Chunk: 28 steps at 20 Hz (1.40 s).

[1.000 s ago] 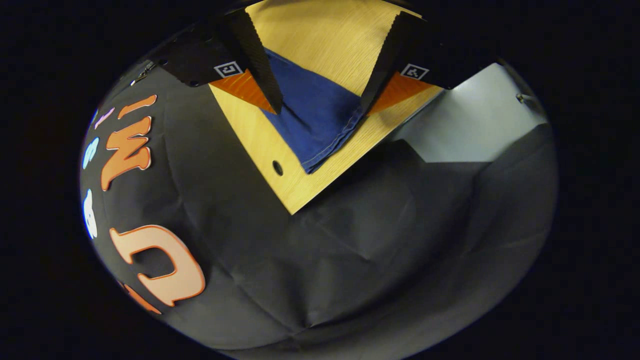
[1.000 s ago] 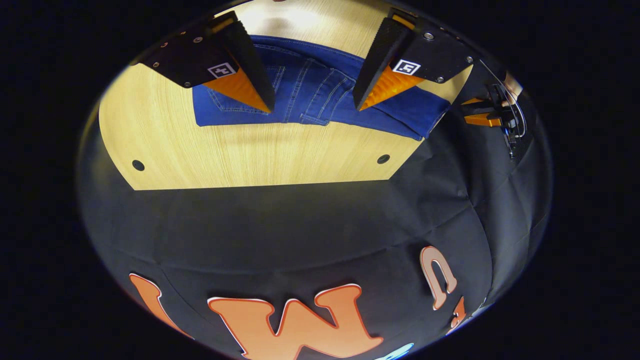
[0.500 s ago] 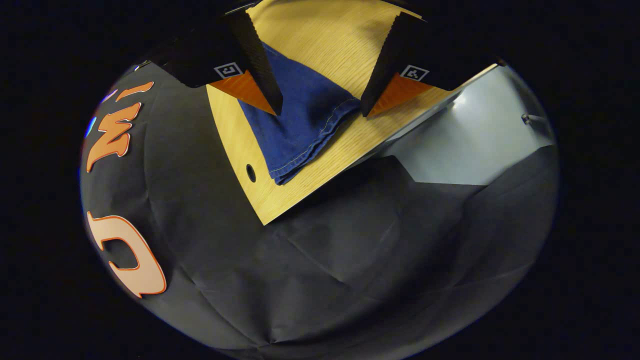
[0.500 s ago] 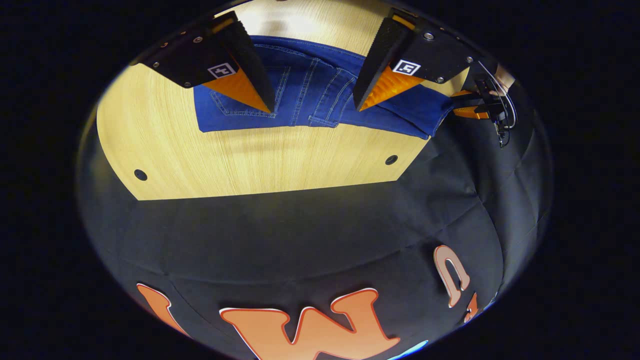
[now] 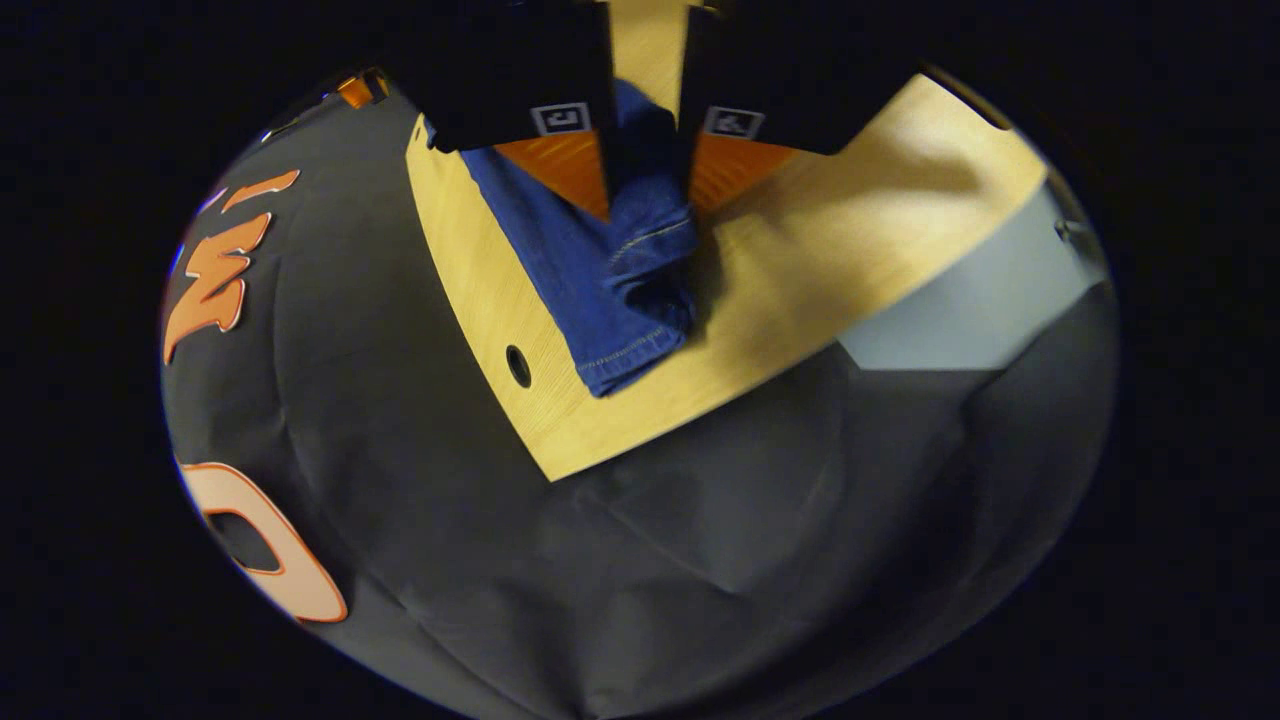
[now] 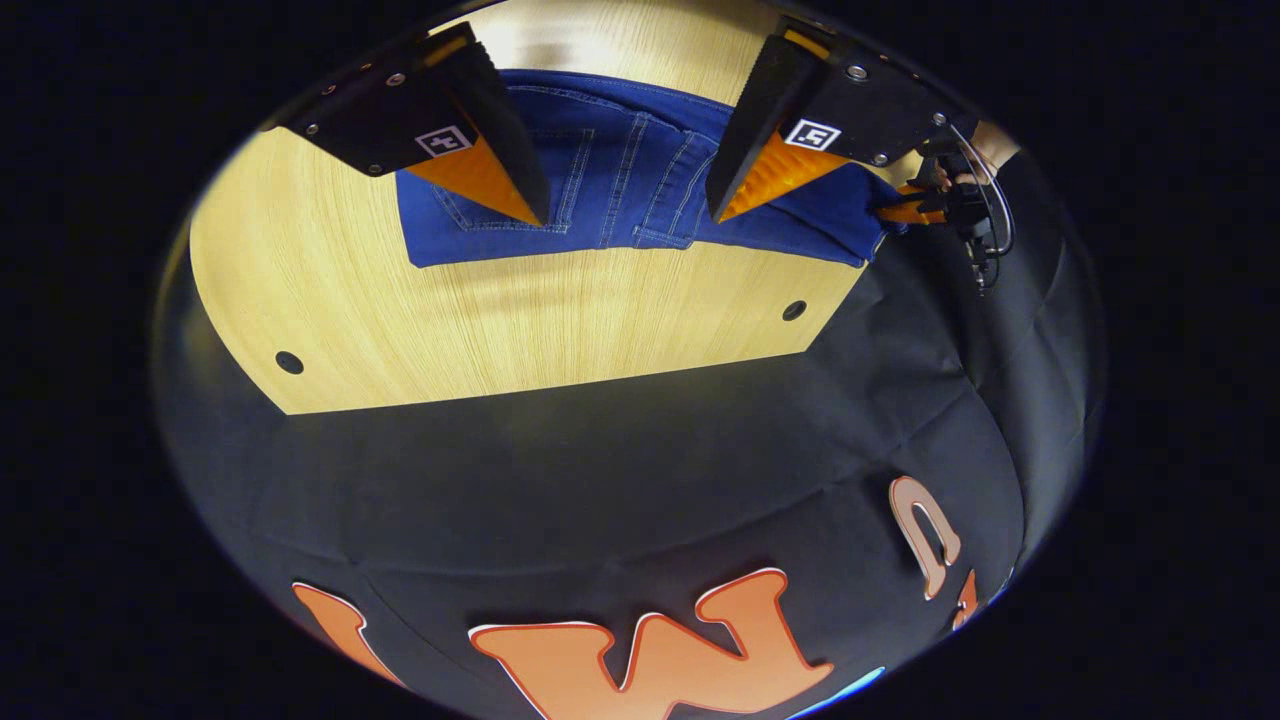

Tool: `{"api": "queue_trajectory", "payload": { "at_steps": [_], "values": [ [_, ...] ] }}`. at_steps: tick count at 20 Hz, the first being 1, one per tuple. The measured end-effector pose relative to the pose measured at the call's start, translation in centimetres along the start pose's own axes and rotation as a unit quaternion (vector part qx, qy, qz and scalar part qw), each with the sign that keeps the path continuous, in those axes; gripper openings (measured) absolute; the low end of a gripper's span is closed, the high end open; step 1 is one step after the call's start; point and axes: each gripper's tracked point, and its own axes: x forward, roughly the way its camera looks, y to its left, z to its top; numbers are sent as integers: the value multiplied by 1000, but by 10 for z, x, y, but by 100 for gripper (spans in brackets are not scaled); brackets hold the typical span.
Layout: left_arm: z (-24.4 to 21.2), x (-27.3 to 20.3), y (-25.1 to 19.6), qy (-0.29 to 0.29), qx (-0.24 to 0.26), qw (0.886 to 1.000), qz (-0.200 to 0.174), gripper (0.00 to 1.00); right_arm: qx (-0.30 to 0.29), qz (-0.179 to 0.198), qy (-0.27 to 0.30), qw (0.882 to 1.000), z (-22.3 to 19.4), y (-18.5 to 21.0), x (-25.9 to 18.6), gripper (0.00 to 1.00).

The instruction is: Grasp the waist and the cuffs of the jeans and fold them to make the two legs overlap; first hold the waist and fold one-third of the jeans toward the cuffs, then hold the cuffs and fold the remaining one-third in the same direction to finish folding.

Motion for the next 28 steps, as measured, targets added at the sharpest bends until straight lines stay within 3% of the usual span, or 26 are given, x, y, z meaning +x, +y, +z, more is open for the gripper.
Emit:
{"api": "queue_trajectory", "payload": {
  "at_steps": [1,3,4,10,15,22,28],
  "values": [
    [-1,6,0,-11,-8,1000,6,14,-3,-3,-1,1000,0,-2,-1,98],
    [-1,-5,-2,-8,-15,1000,-2,13,-2,-5,-7,1000,2,-5,-3,98],
    [-3,-11,-9,-7,-17,1000,-18,2,1,-5,-9,1000,3,-7,-4,98],
    [16,-47,-53,-57,77,995,-23,1,6,-14,-22,1000,5,-18,-14,98],
    [16,-95,-141,-84,123,986,-73,1,3,-21,-54,998,21,-30,-36,98],
    [-31,-150,-277,-106,231,957,-139,1,6,-48,-122,991,57,-73,-80,98],
    [-109,-148,-358,-87,296,933,-187,0,-14,-75,-172,982,85,-119,-131,98]
  ]
}}
